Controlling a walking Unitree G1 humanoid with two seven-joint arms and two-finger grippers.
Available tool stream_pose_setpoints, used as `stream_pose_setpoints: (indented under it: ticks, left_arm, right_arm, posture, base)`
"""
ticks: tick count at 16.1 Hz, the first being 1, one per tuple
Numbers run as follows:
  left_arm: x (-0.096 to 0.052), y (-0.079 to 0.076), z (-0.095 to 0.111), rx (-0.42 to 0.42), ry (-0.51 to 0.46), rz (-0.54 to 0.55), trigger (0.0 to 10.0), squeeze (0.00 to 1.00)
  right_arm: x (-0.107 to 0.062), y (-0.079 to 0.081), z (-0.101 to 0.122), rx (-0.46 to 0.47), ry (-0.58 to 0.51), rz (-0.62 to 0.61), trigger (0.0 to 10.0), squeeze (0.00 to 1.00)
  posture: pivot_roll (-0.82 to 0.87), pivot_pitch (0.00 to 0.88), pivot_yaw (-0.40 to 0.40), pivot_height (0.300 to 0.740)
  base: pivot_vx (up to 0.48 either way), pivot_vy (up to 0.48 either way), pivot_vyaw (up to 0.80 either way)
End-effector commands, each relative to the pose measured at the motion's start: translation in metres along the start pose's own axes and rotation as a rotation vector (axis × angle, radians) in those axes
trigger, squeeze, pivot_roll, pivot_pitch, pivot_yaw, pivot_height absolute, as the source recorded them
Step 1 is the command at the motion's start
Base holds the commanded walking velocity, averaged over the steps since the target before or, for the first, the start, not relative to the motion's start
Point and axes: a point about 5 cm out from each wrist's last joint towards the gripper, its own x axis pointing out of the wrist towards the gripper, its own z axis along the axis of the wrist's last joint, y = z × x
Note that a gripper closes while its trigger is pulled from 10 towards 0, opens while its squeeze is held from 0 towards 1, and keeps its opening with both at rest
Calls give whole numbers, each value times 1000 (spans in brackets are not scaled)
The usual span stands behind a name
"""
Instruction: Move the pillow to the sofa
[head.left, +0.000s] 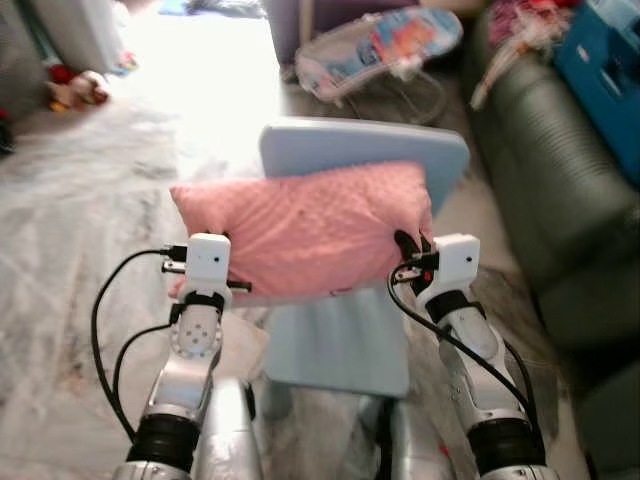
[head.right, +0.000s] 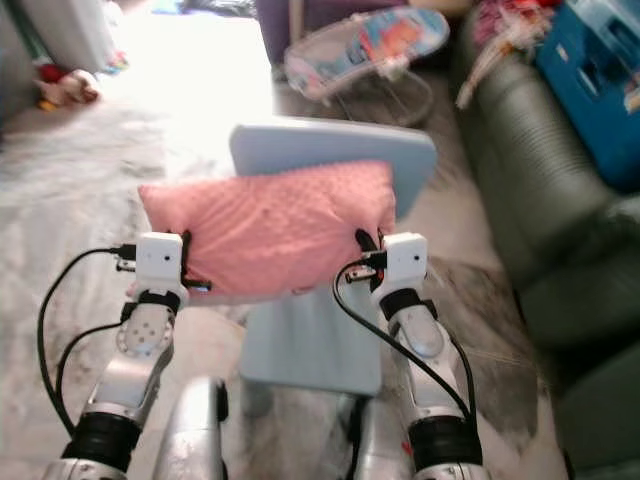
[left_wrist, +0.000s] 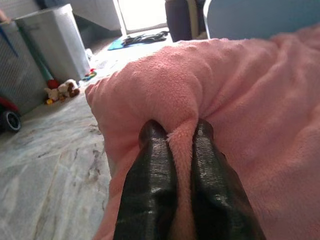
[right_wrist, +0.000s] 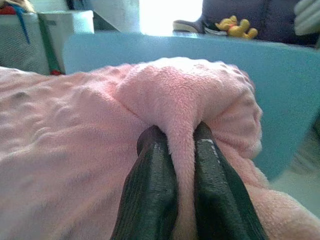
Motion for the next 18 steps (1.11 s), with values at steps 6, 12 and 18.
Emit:
stream_pose_setpoints:
  ticks: [6, 12, 18]
  left_arm:
    - [-1, -18, 2, -52, -10, -94, 10000, 0]
    - [2, -32, 10, -105, -20, -202, 10000, 0]
    - [12, -36, 25, -77, -52, -236, 10000, 0]
  right_arm:
    - [3, 0, 6, 3, -31, -18, 10000, 0]
    - [4, -1, 6, 1, -31, -28, 10000, 0]
    - [8, 0, 4, 13, -16, -36, 10000, 0]
  posture:
    - [15, 0, -27, 732]
    - [24, 0, -40, 740]
    - [40, 0, -43, 740]
  base:
    - [0, 0, 0]
    - [0, 0, 0]
    - [0, 0, 0]
